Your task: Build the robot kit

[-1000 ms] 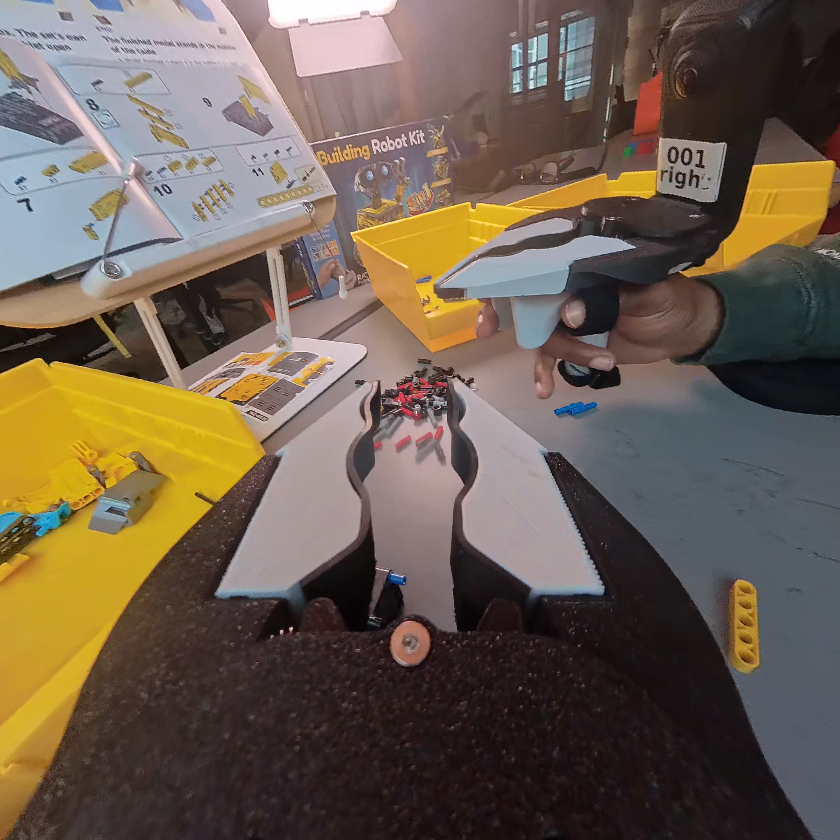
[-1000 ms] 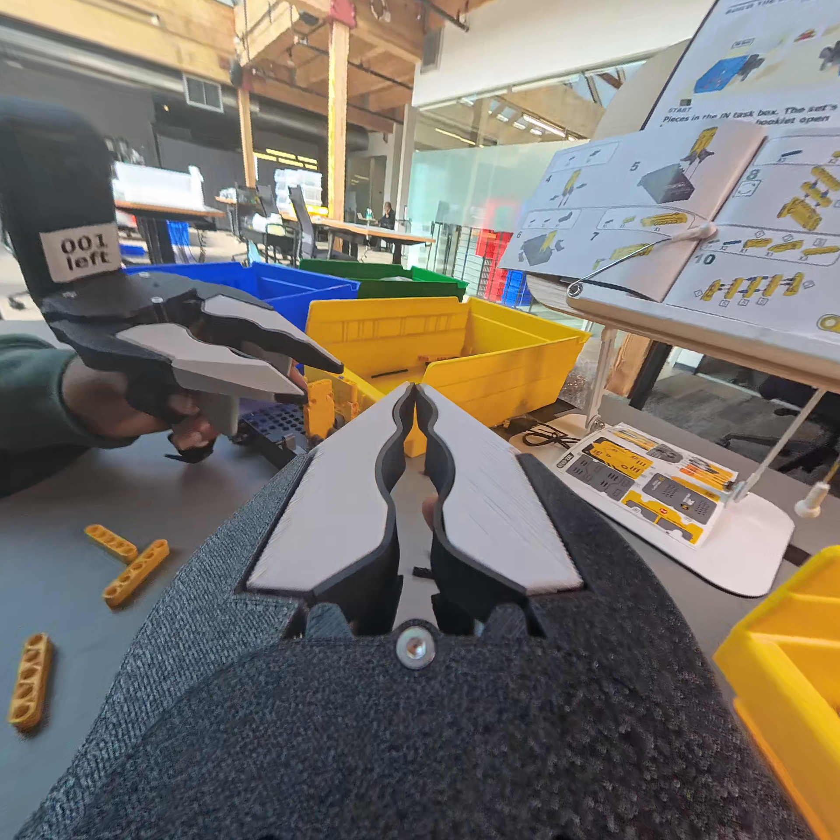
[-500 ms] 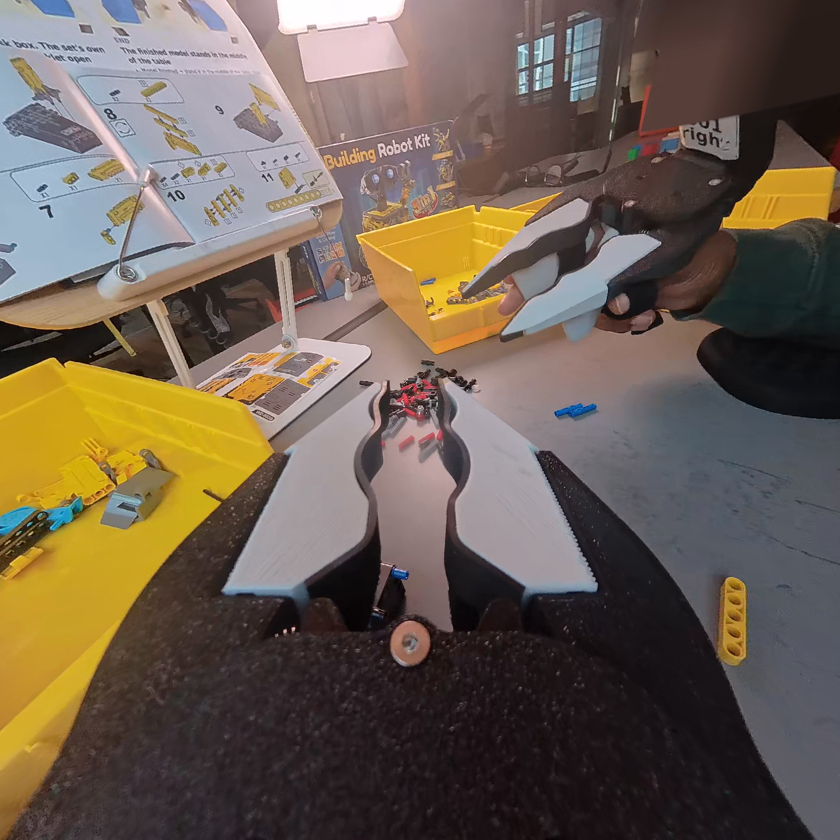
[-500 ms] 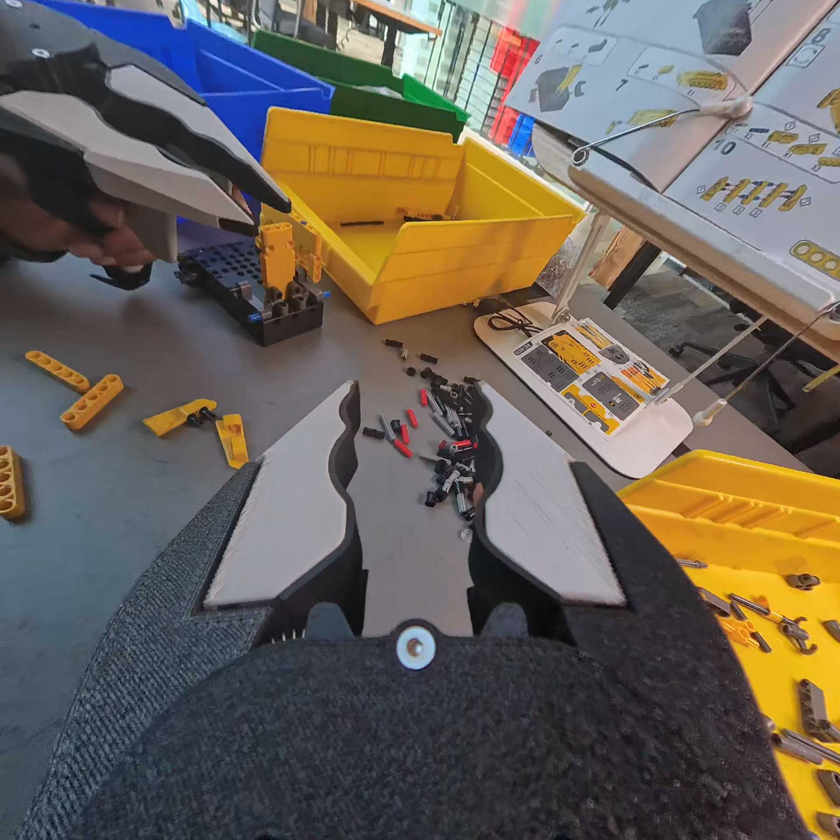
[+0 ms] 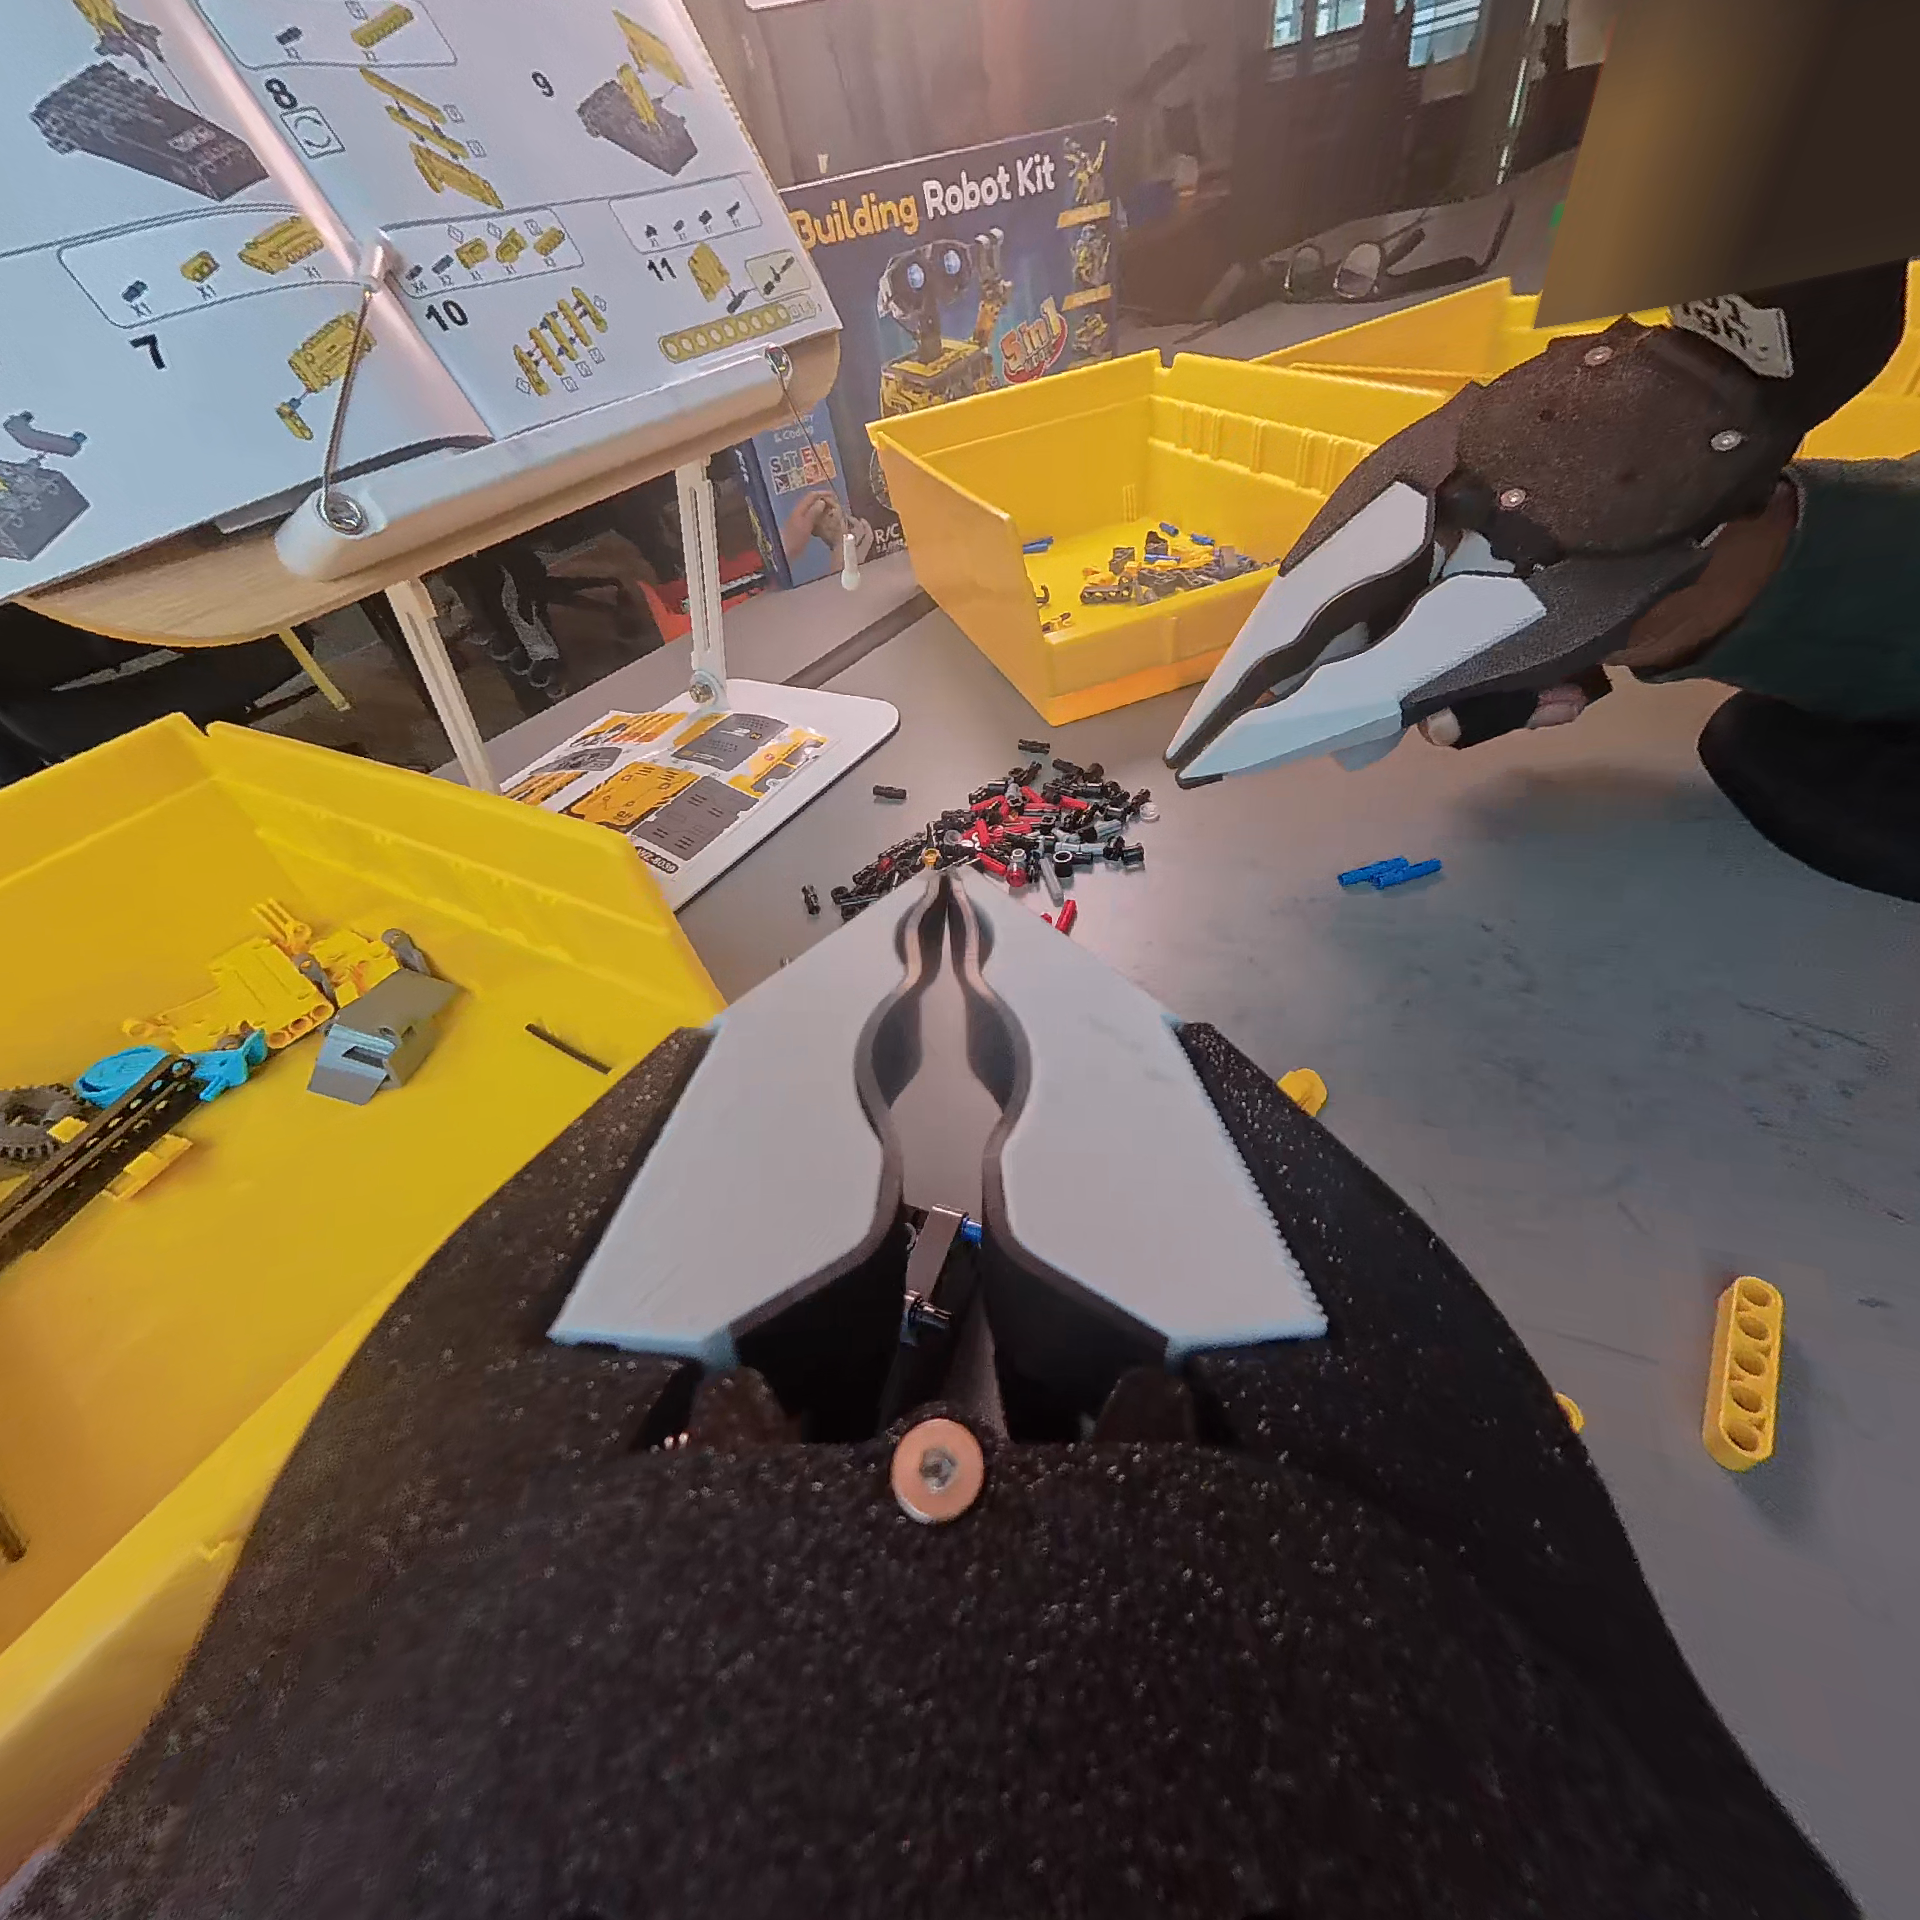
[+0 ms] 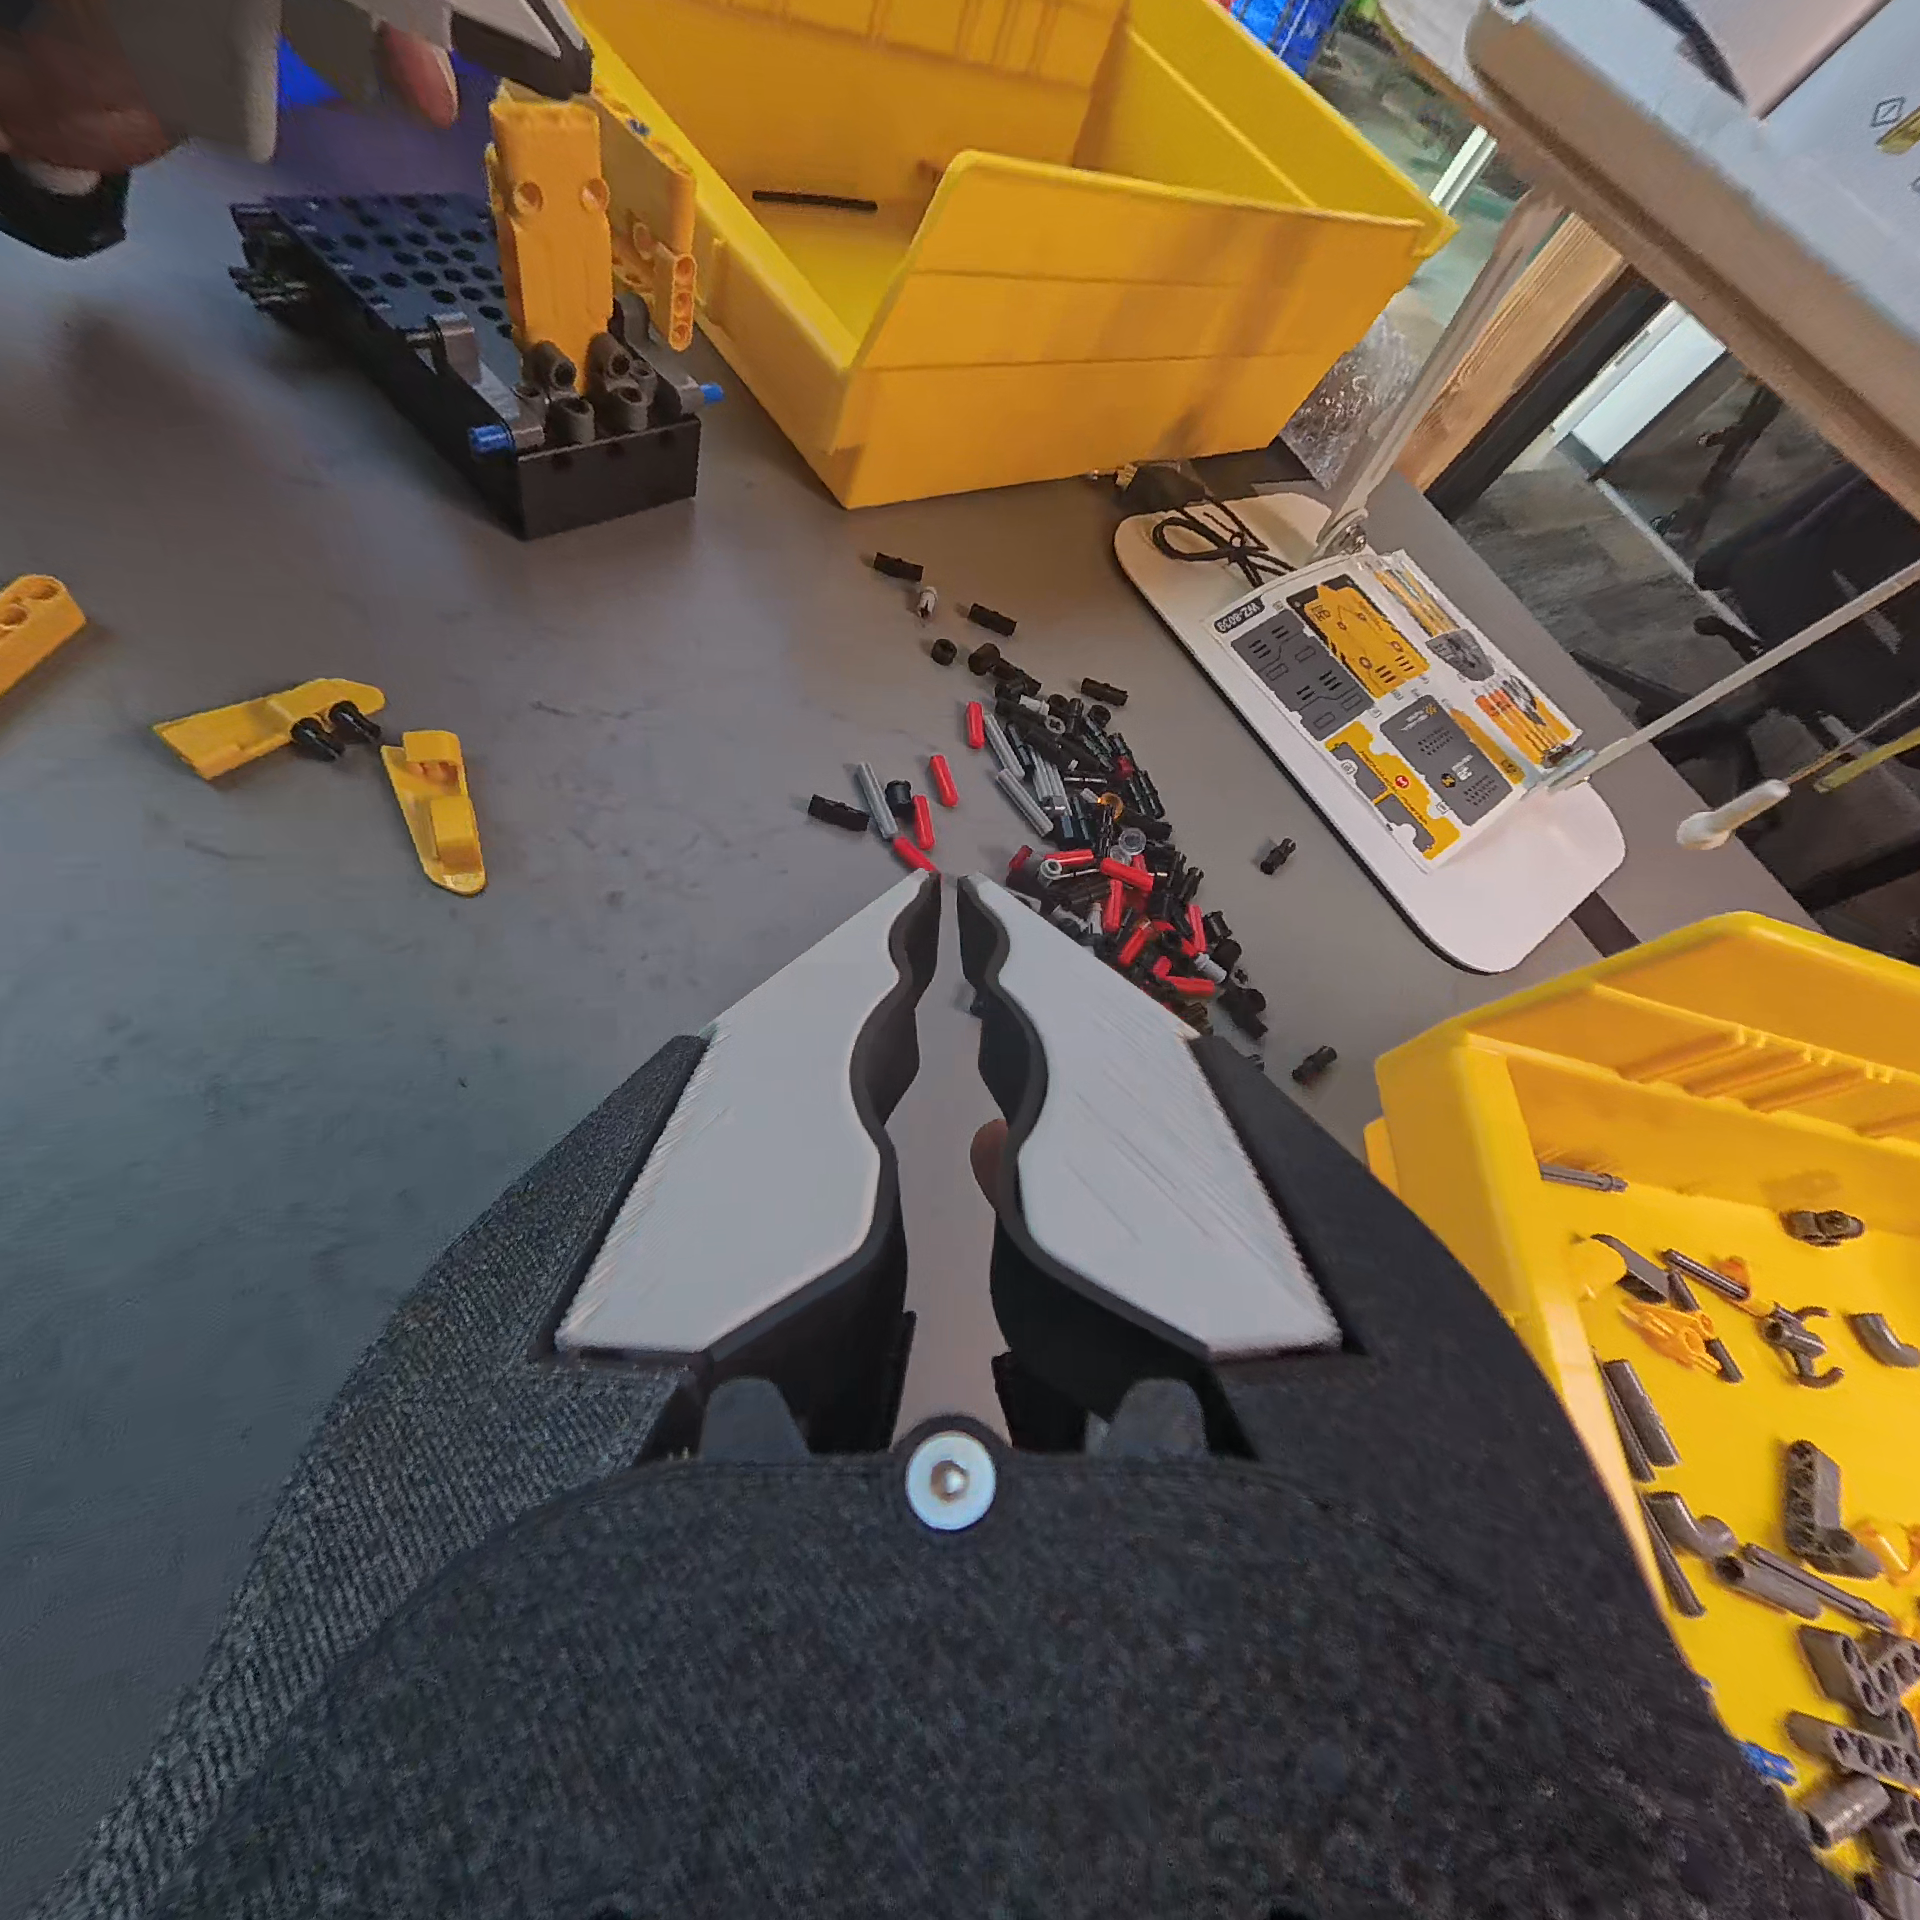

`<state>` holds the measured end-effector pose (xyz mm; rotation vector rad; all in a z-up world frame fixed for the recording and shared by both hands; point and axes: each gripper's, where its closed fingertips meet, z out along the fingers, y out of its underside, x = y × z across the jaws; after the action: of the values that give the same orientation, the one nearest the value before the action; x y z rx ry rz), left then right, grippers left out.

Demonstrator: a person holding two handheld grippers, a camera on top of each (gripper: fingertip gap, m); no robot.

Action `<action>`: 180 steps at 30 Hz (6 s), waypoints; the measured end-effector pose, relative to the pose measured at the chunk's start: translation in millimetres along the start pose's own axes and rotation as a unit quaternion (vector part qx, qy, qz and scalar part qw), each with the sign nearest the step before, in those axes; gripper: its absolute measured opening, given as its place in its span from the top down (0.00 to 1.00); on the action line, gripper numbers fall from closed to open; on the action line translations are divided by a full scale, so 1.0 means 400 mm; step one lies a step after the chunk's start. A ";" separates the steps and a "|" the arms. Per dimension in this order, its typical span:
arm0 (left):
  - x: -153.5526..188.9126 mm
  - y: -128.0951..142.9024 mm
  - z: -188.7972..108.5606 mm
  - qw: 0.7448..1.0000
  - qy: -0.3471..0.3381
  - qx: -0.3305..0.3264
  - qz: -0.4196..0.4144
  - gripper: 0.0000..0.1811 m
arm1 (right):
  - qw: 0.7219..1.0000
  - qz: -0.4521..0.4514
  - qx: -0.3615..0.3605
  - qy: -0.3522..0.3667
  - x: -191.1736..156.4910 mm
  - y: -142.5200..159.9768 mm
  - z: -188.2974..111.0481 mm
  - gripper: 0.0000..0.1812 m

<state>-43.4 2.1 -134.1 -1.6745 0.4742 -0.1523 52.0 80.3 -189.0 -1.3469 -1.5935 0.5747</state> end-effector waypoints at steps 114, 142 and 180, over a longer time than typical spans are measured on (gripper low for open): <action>0.306 0.213 0.040 0.924 0.243 -0.283 0.087 0.93 | 0.961 -0.011 -0.075 -0.266 -0.257 0.069 -0.084 0.98; 0.322 0.202 0.030 0.925 0.267 -0.262 0.068 0.79 | 0.959 -0.024 -0.081 -0.271 -0.270 0.071 -0.088 0.98; 0.368 0.180 0.033 0.925 0.286 -0.242 0.071 0.92 | 0.947 -0.093 -0.114 -0.286 -0.320 0.052 -0.071 0.98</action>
<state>78.5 -49.9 -231.0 -2.0626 1.1435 -0.4531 81.2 -39.5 -238.4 -1.2366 -2.2912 0.7241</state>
